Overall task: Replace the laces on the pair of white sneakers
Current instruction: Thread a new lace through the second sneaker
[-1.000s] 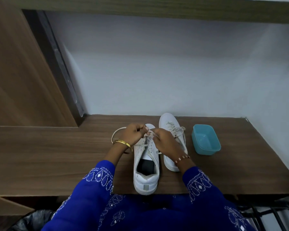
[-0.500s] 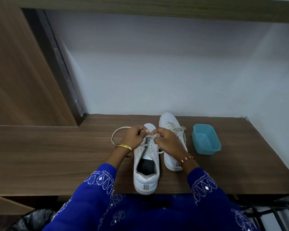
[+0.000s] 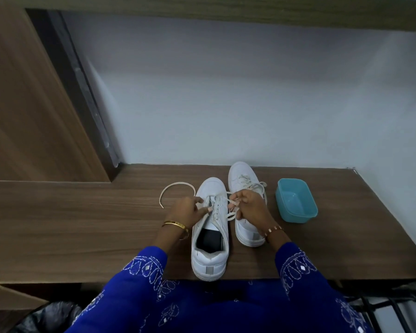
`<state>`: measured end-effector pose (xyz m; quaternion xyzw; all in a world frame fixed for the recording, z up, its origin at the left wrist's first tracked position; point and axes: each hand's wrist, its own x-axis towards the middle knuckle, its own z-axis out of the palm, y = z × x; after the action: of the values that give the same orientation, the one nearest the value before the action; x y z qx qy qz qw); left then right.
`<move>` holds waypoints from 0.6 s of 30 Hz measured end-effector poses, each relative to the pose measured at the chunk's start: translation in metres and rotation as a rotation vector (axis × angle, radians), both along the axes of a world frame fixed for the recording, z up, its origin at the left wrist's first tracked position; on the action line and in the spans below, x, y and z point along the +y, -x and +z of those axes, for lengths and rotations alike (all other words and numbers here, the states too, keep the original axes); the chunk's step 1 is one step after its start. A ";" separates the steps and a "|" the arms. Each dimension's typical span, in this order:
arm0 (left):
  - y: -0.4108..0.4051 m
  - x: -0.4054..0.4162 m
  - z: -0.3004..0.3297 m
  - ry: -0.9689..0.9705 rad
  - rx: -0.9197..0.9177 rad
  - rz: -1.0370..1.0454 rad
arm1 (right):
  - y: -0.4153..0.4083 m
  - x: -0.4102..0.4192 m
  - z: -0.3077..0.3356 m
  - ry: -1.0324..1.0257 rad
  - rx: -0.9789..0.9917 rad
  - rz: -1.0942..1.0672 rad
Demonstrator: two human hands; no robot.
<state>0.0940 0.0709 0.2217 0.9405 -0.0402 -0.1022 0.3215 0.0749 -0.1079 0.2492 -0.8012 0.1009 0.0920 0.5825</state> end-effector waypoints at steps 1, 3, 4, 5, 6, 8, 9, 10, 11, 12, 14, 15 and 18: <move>-0.001 0.000 0.002 0.004 -0.019 0.000 | 0.000 0.000 -0.002 0.006 0.003 0.006; -0.003 0.001 0.007 0.019 -0.078 0.024 | 0.000 0.003 -0.002 0.031 -0.006 0.004; -0.005 0.002 0.009 0.031 -0.110 0.069 | 0.000 0.005 -0.002 0.037 -0.013 -0.004; -0.008 0.004 0.011 0.062 -0.141 0.144 | -0.001 0.007 -0.001 0.037 -0.019 -0.010; -0.010 0.008 0.013 0.107 -0.162 0.239 | -0.002 0.008 0.000 0.037 -0.022 -0.008; -0.015 0.016 0.012 0.168 -0.162 0.379 | -0.003 0.010 -0.001 0.037 -0.027 0.010; -0.017 0.021 0.009 0.161 -0.139 0.399 | -0.004 0.011 -0.002 0.043 -0.032 0.021; -0.019 0.024 0.004 0.149 -0.111 0.394 | -0.004 0.012 -0.003 0.059 -0.044 0.032; -0.020 0.027 0.000 0.132 -0.091 0.380 | -0.005 0.014 -0.006 0.074 -0.058 0.035; -0.020 0.028 -0.004 0.118 -0.083 0.372 | -0.007 0.015 -0.009 0.089 -0.069 0.034; -0.016 0.026 -0.011 0.063 -0.120 0.361 | -0.011 0.019 -0.014 0.115 -0.077 0.023; -0.013 0.023 -0.012 0.029 -0.174 0.353 | -0.014 0.021 -0.017 0.138 -0.072 0.027; -0.002 0.011 -0.010 0.105 -0.257 0.254 | -0.017 0.029 -0.021 0.208 -0.049 0.047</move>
<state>0.0965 0.0817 0.2119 0.9253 0.0327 0.0626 0.3726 0.0917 -0.0792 0.2282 -0.8616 0.0768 0.0748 0.4961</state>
